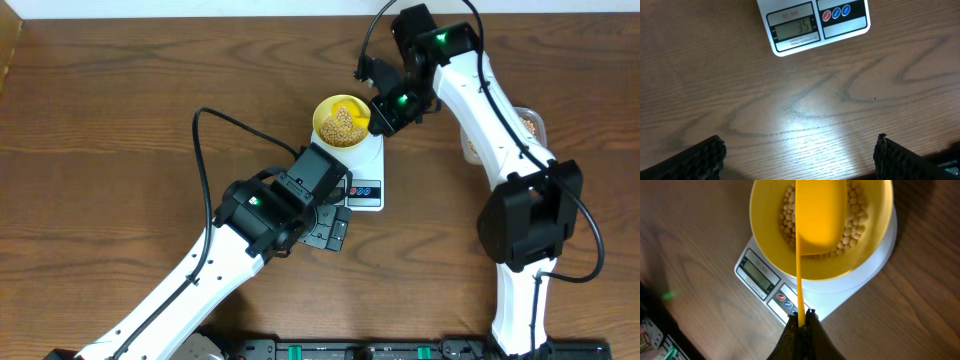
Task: Scoop item into bowl and weigh 50g on scale
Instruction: 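Tilt the scoop with the right gripper to pour soybeans into bowl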
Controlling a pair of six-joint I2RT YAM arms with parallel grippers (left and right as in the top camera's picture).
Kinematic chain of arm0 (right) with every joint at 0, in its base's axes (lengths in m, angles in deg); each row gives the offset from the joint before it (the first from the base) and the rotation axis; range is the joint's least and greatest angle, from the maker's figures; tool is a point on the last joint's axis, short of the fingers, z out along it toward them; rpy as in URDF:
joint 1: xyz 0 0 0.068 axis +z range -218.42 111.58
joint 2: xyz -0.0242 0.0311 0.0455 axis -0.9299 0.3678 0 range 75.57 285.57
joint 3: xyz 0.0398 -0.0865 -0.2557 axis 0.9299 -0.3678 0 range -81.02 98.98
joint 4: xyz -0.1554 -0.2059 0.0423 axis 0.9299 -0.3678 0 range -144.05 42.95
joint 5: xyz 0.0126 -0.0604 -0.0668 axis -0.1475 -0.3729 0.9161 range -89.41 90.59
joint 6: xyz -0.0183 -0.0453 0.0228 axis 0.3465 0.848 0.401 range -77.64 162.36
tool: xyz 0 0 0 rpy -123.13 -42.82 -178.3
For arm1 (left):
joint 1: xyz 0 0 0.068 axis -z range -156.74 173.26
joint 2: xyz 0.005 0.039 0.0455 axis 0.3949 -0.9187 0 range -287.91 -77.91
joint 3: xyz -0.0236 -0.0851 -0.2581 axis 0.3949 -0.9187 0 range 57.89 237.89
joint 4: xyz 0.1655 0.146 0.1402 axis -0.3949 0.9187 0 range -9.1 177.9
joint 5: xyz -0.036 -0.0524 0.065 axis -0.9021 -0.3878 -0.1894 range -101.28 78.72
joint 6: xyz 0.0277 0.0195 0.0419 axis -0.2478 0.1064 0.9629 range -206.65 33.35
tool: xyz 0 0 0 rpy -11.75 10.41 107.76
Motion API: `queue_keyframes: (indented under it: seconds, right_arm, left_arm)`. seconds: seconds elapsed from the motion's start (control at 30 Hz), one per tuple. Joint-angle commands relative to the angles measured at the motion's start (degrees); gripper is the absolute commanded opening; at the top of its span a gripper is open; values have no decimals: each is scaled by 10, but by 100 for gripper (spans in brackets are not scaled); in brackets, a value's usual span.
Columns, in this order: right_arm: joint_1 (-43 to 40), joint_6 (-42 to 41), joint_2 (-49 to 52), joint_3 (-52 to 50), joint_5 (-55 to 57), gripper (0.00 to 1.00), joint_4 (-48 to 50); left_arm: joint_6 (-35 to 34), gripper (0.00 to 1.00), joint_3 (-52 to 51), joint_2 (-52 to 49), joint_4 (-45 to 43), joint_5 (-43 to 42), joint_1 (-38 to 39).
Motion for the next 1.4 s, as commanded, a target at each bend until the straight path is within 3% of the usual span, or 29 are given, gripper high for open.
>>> queue_keyframes:
  seconds: [0.0,1.37]
  right_arm:
    - [7,10,5,11,2,1,2]
    - [34,65,-4,39,114,1,14]
  left_arm:
    - [5,97,7,-3,2,7,-1]
    - [5,97,7,-3,2,7,-1]
